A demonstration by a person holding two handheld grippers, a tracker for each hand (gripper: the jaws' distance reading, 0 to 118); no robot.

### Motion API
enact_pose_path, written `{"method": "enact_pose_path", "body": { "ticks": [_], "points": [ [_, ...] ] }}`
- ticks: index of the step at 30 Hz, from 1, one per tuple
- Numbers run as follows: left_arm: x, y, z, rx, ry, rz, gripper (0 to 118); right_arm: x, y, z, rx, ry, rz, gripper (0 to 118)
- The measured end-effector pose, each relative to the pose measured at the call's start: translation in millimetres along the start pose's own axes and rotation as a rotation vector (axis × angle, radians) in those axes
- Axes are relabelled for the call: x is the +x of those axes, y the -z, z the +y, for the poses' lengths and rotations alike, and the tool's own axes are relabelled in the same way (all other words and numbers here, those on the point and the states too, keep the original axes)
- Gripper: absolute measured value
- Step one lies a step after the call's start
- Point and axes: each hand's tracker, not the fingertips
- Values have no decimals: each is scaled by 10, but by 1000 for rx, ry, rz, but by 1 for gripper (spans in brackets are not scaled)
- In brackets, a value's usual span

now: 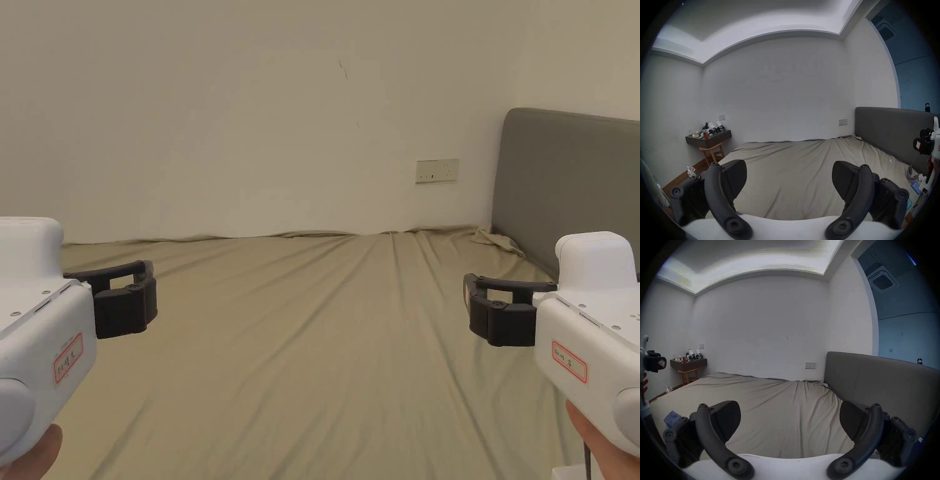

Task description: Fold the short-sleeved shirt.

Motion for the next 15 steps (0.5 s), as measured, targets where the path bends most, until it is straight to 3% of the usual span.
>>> {"method": "enact_pose_path", "body": {
  "ticks": [15],
  "points": [
    [-150,-31,-40,-5,-34,30,113,-85,-14,80,15,-6,29,118]
  ]
}}
